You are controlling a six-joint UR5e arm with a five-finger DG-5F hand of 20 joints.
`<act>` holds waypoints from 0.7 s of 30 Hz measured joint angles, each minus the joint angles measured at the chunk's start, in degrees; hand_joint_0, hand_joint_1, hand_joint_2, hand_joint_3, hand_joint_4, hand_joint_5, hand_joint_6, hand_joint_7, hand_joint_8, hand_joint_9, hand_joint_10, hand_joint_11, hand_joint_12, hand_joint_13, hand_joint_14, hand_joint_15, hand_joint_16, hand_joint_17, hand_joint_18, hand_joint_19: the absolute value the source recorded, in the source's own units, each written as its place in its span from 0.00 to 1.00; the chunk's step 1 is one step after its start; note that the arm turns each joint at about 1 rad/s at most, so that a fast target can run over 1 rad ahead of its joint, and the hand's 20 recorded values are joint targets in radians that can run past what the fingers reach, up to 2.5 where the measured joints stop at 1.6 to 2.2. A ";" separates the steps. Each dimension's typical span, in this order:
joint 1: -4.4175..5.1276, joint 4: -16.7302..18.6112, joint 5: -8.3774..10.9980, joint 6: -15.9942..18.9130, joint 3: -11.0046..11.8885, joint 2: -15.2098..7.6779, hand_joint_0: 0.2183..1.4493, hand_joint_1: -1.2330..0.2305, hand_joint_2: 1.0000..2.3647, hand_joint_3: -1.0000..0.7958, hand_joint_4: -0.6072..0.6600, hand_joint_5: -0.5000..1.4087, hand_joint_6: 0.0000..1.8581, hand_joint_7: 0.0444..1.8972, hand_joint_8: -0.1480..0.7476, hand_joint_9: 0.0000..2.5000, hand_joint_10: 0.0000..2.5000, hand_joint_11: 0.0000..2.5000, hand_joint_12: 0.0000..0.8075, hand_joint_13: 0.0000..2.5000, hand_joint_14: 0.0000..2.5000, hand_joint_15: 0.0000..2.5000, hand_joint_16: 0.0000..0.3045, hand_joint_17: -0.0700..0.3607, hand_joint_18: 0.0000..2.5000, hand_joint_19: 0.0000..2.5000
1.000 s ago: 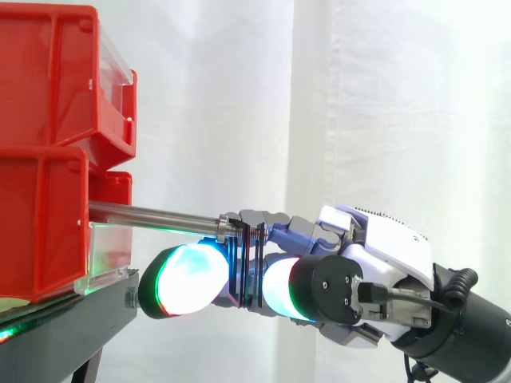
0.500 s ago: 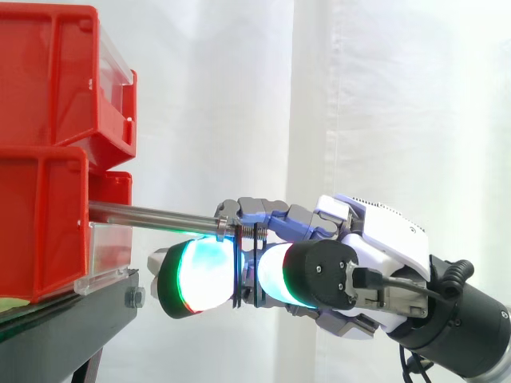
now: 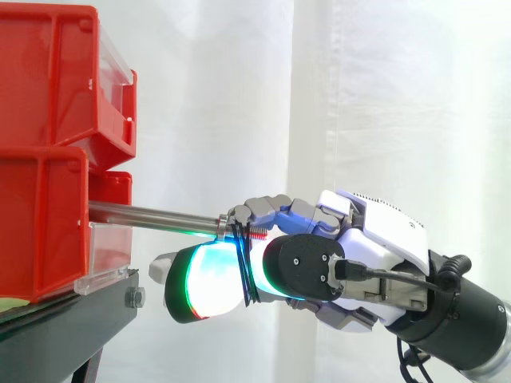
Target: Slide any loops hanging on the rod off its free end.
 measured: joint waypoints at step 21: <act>-0.97 -8.72 -2.71 0.45 0.55 3.11 0.31 0.38 0.02 0.50 0.53 0.15 0.50 0.34 0.44 0.26 0.01 0.17 0.43 0.18 0.00 0.06 0.17 0.43 0.14 0.07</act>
